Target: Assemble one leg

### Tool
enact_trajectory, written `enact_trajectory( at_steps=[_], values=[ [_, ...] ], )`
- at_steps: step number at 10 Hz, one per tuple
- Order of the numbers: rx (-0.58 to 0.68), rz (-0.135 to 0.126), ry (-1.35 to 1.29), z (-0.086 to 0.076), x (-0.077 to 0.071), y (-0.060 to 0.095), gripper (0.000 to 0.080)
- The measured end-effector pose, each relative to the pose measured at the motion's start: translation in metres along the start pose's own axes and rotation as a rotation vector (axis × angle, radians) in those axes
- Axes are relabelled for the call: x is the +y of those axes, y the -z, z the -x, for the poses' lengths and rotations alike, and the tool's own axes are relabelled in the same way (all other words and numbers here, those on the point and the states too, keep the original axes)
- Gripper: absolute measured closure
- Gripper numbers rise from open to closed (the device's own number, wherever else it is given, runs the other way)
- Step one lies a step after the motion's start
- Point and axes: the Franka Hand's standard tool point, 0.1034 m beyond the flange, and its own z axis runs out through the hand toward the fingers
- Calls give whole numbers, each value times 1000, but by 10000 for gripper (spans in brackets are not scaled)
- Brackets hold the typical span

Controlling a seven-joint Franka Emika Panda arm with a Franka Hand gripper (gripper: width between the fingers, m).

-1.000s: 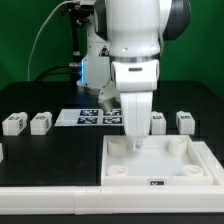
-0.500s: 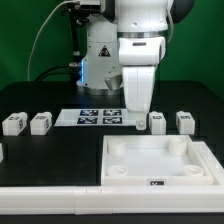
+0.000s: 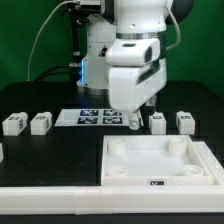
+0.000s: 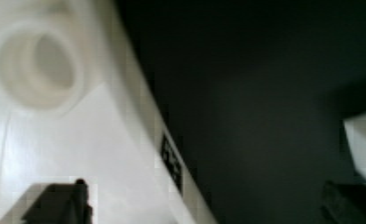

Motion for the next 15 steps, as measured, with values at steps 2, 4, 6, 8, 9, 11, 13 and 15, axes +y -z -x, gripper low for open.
enact_trajectory(
  at_steps=[2,4,6,8,9,11,13,15],
  values=[
    [3,-9,-279,-4,-12,-1,151],
    [6,-23,-531,-13,-28,-3,151],
    [2,-37,-834,-31,-50,-4,151],
    [5,-49,-1053,-55,-74,-2,151],
    [6,-53,-1087,-62,-82,-2,151],
    [-29,-60,-1079,-57,-80,-3,151],
    [-42,-63,-1051,-56,-81,-4,151],
    [-244,-136,-1010,-47,-82,-9,151]
  ],
)
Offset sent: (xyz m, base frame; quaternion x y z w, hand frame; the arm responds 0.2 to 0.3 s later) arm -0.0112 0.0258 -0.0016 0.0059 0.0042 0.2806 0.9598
